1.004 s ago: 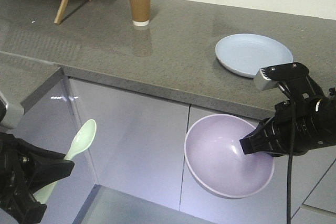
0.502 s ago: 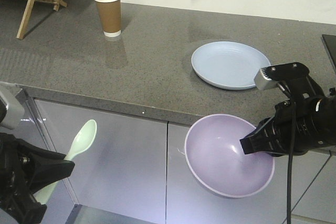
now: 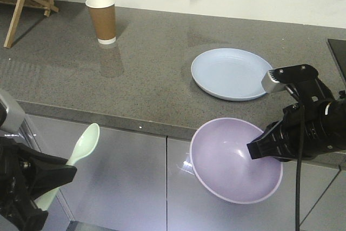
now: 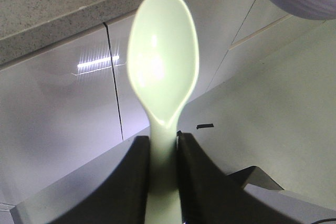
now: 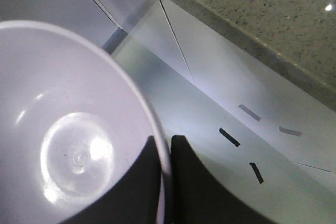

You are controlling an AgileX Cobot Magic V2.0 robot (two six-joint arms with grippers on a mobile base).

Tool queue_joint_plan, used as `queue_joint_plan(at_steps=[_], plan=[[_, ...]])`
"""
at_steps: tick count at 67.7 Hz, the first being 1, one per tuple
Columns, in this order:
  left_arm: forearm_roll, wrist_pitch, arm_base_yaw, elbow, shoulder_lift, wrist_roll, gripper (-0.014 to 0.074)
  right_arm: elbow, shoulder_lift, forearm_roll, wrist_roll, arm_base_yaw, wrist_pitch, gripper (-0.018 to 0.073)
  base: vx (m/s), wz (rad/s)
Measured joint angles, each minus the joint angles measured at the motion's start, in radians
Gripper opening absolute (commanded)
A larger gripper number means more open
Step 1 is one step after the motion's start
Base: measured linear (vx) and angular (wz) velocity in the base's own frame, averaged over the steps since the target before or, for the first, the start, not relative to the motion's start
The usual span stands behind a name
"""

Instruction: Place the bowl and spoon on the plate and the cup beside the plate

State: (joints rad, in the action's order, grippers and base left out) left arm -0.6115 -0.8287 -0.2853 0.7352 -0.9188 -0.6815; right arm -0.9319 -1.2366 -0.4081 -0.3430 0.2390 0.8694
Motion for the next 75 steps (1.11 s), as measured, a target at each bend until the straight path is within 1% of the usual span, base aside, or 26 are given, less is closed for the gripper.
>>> queue_joint_plan(at_steps=[75], plan=[[0.000,0.000,0.000,0.000,0.000,0.000,0.0020,0.000,0.000,0.000,0.000,0.000,0.000,-0.0003,0.06,-0.03]])
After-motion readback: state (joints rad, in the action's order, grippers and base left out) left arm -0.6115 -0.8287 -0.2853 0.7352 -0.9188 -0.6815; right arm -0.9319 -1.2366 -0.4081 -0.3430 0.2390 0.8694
